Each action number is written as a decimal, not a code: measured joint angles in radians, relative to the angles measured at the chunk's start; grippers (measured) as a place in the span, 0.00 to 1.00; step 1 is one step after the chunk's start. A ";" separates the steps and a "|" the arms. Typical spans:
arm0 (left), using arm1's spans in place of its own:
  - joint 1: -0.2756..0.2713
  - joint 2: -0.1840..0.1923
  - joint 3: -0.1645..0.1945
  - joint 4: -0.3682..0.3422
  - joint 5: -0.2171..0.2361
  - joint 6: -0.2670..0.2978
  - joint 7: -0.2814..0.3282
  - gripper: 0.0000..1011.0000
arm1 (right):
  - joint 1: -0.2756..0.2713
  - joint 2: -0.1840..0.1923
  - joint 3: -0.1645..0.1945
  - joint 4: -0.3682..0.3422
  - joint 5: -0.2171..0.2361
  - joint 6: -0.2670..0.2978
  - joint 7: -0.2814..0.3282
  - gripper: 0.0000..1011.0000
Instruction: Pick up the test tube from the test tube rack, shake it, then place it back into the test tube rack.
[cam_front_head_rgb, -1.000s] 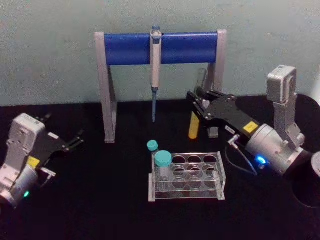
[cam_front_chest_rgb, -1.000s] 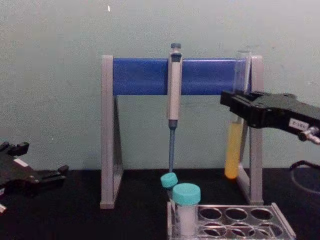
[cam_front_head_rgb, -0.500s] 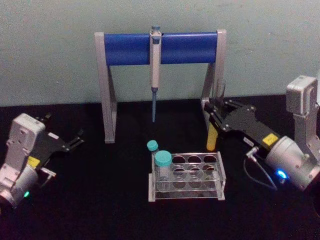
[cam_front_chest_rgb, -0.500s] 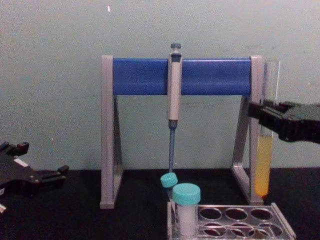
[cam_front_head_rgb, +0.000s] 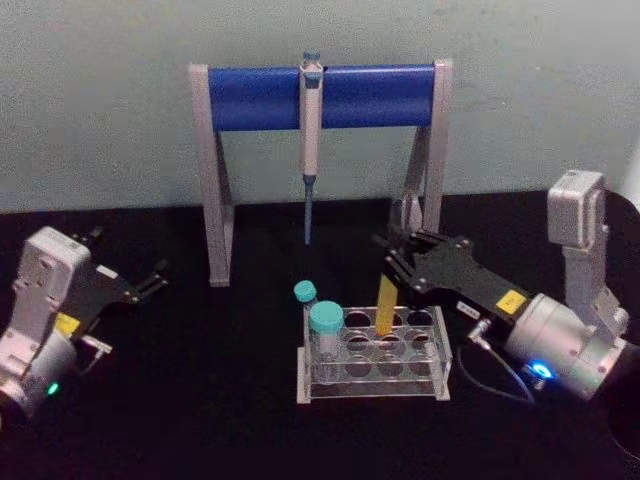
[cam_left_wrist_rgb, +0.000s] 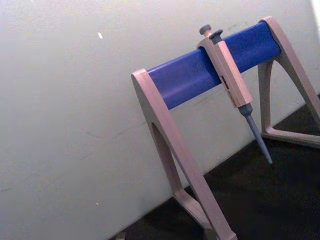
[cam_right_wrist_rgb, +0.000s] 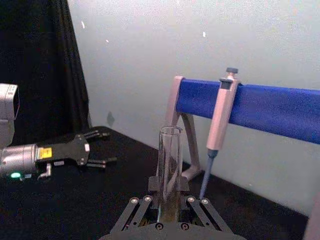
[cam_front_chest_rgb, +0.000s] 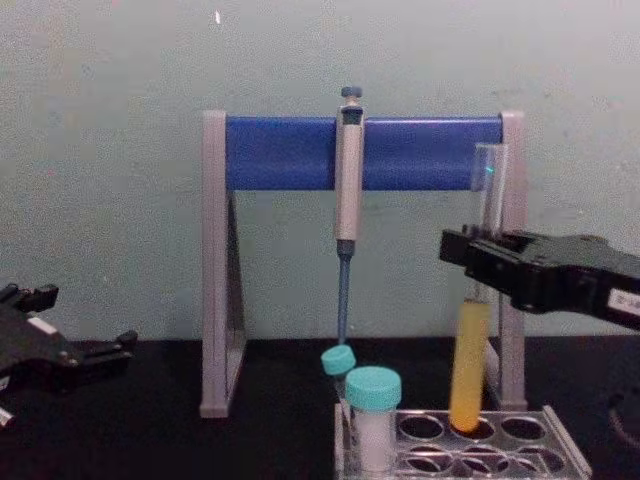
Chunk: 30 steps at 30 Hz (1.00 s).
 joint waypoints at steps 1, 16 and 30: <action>0.000 0.000 0.000 0.000 0.000 0.000 0.000 1.00 | 0.007 -0.004 -0.004 0.008 0.001 -0.005 0.002 0.22; 0.000 0.000 0.000 0.000 0.000 0.000 0.000 1.00 | 0.126 -0.077 -0.029 0.167 -0.041 -0.095 -0.028 0.22; 0.000 0.000 0.000 0.000 0.000 0.000 0.000 1.00 | 0.125 -0.078 -0.007 0.165 -0.063 -0.087 -0.048 0.22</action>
